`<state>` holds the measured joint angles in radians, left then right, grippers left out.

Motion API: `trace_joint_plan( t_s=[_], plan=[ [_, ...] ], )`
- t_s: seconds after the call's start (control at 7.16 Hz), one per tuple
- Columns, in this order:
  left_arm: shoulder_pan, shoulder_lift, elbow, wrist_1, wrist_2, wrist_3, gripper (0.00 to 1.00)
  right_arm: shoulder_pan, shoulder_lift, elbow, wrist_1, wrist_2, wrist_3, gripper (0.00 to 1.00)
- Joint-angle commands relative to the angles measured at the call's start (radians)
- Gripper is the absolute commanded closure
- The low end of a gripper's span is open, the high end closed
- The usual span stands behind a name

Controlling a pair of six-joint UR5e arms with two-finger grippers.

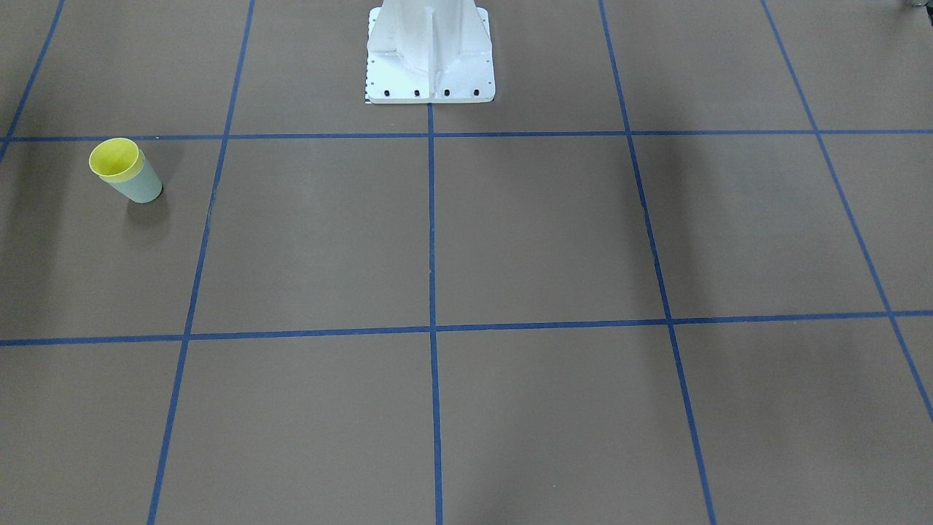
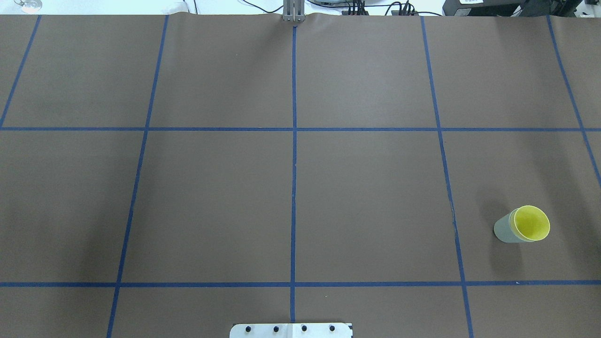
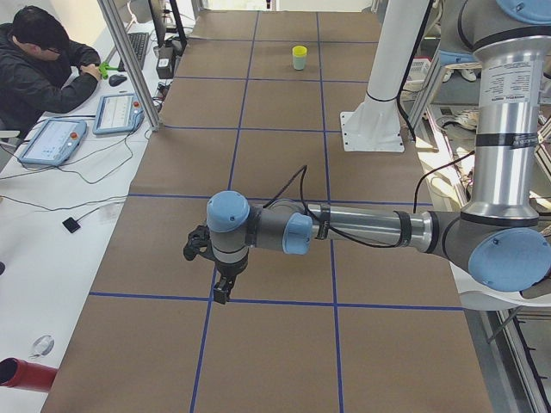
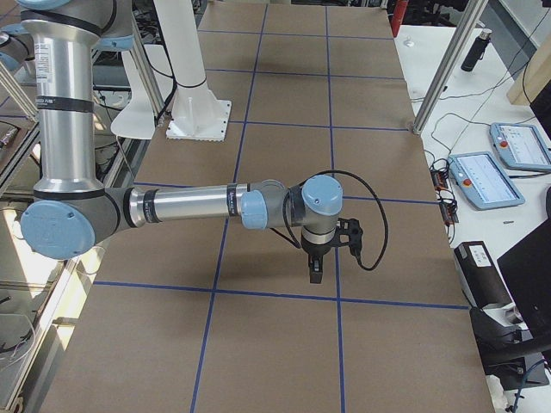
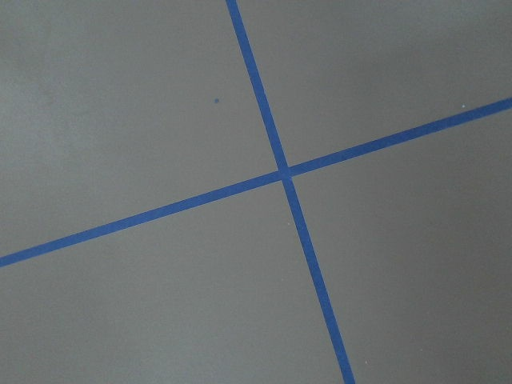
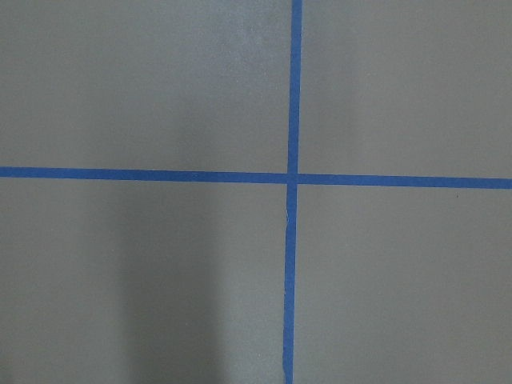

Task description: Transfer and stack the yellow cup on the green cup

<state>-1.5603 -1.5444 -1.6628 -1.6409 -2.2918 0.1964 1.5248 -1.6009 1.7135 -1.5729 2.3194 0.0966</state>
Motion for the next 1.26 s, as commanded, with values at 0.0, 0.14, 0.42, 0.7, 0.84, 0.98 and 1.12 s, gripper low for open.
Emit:
trace_joint_plan(
  t_s=[0.0,0.14,0.42,0.7,0.84,0.98,1.12],
  plan=[
    [0.0,-0.005,0.003,-0.001,-0.002,-0.003,0.0,0.0,-0.007,0.0,0.001,0.0,0.0,0.0],
    [0.0,-0.006,0.011,-0.001,-0.002,-0.034,0.0,0.0,-0.007,0.0,0.001,0.0,0.0,0.0],
    [0.0,-0.014,0.009,-0.013,-0.006,-0.19,0.0,0.0,-0.007,0.001,0.001,0.002,0.0,0.0],
    [-0.001,-0.017,0.014,-0.014,-0.009,-0.195,0.0,0.0,-0.005,0.005,0.001,0.002,0.0,0.0],
    [-0.001,-0.017,0.012,-0.014,-0.009,-0.195,0.0,0.0,-0.005,0.006,0.001,0.002,0.0,0.0],
    [-0.001,-0.017,0.014,-0.014,-0.009,-0.195,0.0,0.0,-0.005,0.006,0.001,0.002,0.0,0.0],
    [0.0,-0.017,0.014,-0.014,-0.009,-0.195,0.0,0.0,-0.005,0.006,0.001,0.002,0.0,0.0]
  ],
)
